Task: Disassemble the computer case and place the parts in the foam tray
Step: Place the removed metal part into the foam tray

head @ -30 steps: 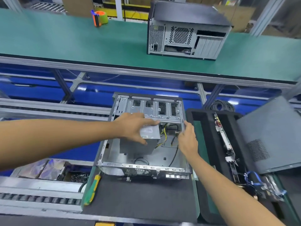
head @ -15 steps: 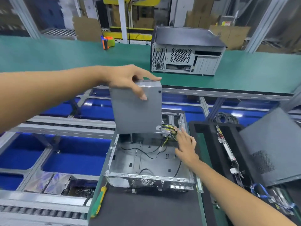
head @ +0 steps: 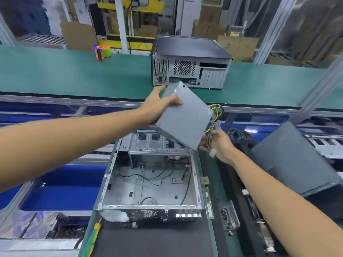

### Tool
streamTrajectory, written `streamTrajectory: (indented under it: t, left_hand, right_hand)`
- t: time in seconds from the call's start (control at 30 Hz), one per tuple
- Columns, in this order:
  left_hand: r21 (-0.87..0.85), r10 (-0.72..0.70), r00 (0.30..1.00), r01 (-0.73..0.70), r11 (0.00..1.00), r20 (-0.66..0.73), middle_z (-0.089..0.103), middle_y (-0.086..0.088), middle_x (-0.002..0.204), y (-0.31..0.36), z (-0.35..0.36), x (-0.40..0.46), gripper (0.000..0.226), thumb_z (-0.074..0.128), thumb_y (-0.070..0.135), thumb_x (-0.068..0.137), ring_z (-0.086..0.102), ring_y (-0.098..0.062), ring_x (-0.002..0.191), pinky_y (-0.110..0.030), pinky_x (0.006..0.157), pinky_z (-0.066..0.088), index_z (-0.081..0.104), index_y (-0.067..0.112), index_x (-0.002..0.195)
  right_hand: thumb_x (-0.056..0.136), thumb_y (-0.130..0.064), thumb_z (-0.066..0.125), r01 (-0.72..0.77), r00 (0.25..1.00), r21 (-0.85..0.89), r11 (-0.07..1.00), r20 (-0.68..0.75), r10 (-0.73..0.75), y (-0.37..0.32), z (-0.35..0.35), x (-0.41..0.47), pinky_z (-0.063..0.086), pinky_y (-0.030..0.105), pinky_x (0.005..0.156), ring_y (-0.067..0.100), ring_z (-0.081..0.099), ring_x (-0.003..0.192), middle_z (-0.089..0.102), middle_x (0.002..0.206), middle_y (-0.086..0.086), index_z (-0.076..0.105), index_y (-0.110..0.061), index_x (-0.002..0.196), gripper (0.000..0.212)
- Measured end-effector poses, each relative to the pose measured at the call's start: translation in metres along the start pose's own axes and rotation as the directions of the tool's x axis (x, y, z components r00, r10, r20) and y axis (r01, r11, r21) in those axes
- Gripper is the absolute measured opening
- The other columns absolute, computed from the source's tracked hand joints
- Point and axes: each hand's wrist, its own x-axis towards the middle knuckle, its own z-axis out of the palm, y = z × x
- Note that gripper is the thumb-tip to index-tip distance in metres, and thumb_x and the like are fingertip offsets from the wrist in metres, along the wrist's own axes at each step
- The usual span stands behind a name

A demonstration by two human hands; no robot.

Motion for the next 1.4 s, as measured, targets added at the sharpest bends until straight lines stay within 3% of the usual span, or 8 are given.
streamTrajectory:
  t: [0.2, 0.33, 0.47, 0.67, 0.93, 1.03, 1.2, 1.4]
  left_hand:
    - [0.027, -0.081, 0.988, 0.085, 0.996, -0.134, 0.063, 0.009, 0.108, -0.030, 0.113, 0.027, 0.088, 0.081, 0.058, 0.046, 0.067, -0.015, 0.096, -0.037, 0.079, 0.057, 0.039, 0.031, 0.118]
    - [0.148, -0.193, 0.956, 0.228, 0.962, -0.222, 0.060, -0.003, 0.110, -0.057, 0.171, 0.044, 0.096, 0.077, 0.058, 0.038, 0.064, -0.023, 0.092, -0.044, 0.081, 0.057, 0.030, 0.025, 0.114]
    - [0.131, -0.286, 0.896, 0.346, 0.929, -0.340, 0.047, -0.015, 0.128, -0.092, 0.222, 0.057, 0.106, 0.082, 0.050, 0.040, 0.058, -0.032, 0.103, -0.048, 0.088, 0.055, 0.025, 0.017, 0.124]
    - [0.090, -0.339, 0.825, 0.420, 0.903, -0.453, 0.038, -0.015, 0.144, -0.135, 0.276, 0.065, 0.120, 0.089, 0.047, 0.055, 0.052, -0.034, 0.124, -0.044, 0.101, 0.048, 0.018, 0.007, 0.143]
    - [0.185, -0.314, 0.817, 0.446, 0.876, -0.483, 0.051, -0.014, 0.142, -0.144, 0.303, 0.087, 0.129, 0.086, 0.068, 0.055, 0.059, -0.036, 0.123, -0.043, 0.084, 0.052, 0.017, 0.012, 0.148]
    - [0.199, -0.317, 0.819, 0.453, 0.869, -0.478, 0.046, -0.010, 0.143, -0.144, 0.309, 0.089, 0.128, 0.084, 0.071, 0.053, 0.057, -0.035, 0.123, -0.039, 0.077, 0.048, 0.015, 0.018, 0.147]
    - [0.152, -0.335, 0.810, 0.454, 0.878, -0.482, 0.044, -0.005, 0.123, -0.152, 0.335, 0.091, 0.105, 0.084, 0.064, 0.054, 0.059, -0.033, 0.107, -0.045, 0.076, 0.054, 0.024, 0.020, 0.129]
    - [0.237, -0.262, 0.892, 0.363, 0.901, -0.369, 0.036, 0.004, 0.116, -0.170, 0.335, 0.103, 0.071, 0.079, 0.066, 0.062, 0.060, -0.019, 0.094, -0.033, 0.070, 0.047, 0.044, 0.050, 0.122]
  right_hand:
    - [0.100, -0.047, 0.033, -0.072, 0.980, -0.041, 0.997, -0.189, 0.063, -0.048, -0.063, 0.033, 0.053, 0.025, 0.056, 0.015, 0.064, 0.053, 0.065, 0.066, 0.000, 0.057, -0.022, 0.087, 0.037]
    - [0.099, -0.035, 0.041, -0.104, 0.970, -0.159, 0.982, -0.234, 0.065, -0.049, -0.096, 0.061, 0.053, 0.033, 0.064, 0.022, 0.061, 0.068, 0.062, 0.094, 0.007, 0.060, -0.020, 0.105, 0.025]
    - [0.098, -0.029, 0.042, -0.157, 0.963, -0.360, 0.920, -0.261, 0.062, -0.038, -0.117, 0.089, 0.031, 0.023, 0.043, 0.026, 0.049, 0.084, 0.049, 0.111, 0.013, 0.047, -0.022, 0.114, 0.019]
    - [0.104, -0.030, 0.040, -0.149, 0.975, -0.464, 0.873, -0.215, 0.052, -0.020, -0.135, 0.120, 0.039, 0.034, 0.068, 0.023, 0.046, 0.077, 0.051, 0.106, 0.012, 0.046, -0.023, 0.093, 0.015]
    - [0.097, -0.020, 0.053, -0.135, 0.990, -0.600, 0.788, -0.113, 0.083, -0.013, -0.148, 0.146, 0.038, 0.031, 0.057, 0.024, 0.049, 0.072, 0.050, 0.086, 0.008, 0.041, -0.016, 0.093, 0.012]
    - [0.090, -0.020, 0.062, -0.123, 0.992, -0.629, 0.767, -0.107, 0.071, -0.019, -0.156, 0.152, 0.044, 0.036, 0.067, 0.026, 0.052, 0.081, 0.055, 0.095, 0.012, 0.043, -0.013, 0.101, 0.024]
    - [0.087, -0.021, 0.067, -0.087, 0.996, -0.764, 0.639, -0.063, 0.061, -0.019, -0.166, 0.158, 0.038, 0.036, 0.066, 0.022, 0.048, 0.079, 0.049, 0.087, 0.004, 0.042, -0.015, 0.097, 0.028]
    - [0.092, -0.027, 0.062, -0.101, 0.995, -0.831, 0.547, -0.076, 0.069, -0.016, -0.177, 0.160, 0.046, 0.044, 0.086, 0.031, 0.052, 0.102, 0.058, 0.106, 0.015, 0.041, -0.016, 0.100, 0.025]
